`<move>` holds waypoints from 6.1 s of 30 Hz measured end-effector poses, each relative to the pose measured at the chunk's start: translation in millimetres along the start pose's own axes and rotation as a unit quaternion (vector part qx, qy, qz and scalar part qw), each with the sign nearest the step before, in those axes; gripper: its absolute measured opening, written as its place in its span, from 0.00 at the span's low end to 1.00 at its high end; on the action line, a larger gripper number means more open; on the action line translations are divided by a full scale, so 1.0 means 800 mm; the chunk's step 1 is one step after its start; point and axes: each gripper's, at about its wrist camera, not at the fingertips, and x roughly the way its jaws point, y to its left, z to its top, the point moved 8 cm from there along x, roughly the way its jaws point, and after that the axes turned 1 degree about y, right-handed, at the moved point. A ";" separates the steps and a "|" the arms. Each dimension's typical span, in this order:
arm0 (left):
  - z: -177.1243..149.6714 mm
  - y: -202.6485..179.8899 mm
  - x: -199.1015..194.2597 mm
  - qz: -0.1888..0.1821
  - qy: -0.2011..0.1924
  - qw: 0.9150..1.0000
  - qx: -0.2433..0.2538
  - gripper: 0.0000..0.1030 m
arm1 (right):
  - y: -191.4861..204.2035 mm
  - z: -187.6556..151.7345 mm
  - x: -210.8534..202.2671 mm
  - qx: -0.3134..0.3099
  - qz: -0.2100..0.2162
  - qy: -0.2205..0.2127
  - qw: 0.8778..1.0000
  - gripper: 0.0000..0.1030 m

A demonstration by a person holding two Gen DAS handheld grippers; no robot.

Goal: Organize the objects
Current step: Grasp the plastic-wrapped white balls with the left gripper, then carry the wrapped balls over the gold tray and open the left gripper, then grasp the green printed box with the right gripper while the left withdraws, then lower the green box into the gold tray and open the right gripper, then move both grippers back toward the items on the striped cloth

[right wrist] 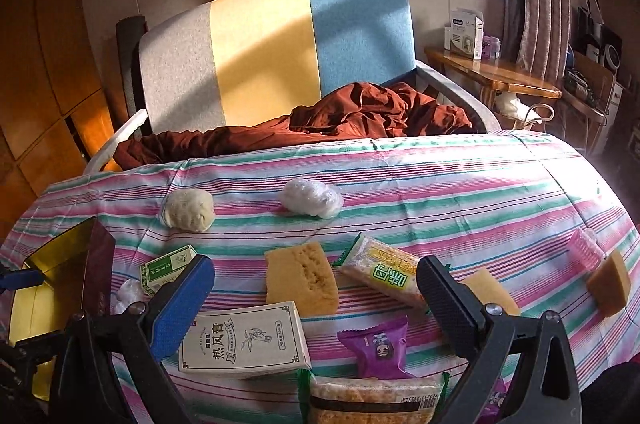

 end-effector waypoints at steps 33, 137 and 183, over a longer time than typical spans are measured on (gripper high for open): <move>0.003 -0.015 0.040 -0.021 0.014 1.000 0.015 0.36 | 0.010 -0.004 0.001 -0.003 0.026 0.012 1.000 1.00; -0.261 0.187 -0.165 0.172 -0.100 0.930 -0.309 0.84 | 0.350 -0.086 -0.002 -0.292 0.191 0.088 0.933 0.71; -0.117 0.058 -0.100 0.065 -0.089 0.982 -0.151 1.00 | -0.056 -0.003 -0.009 0.039 -0.041 0.011 0.998 1.00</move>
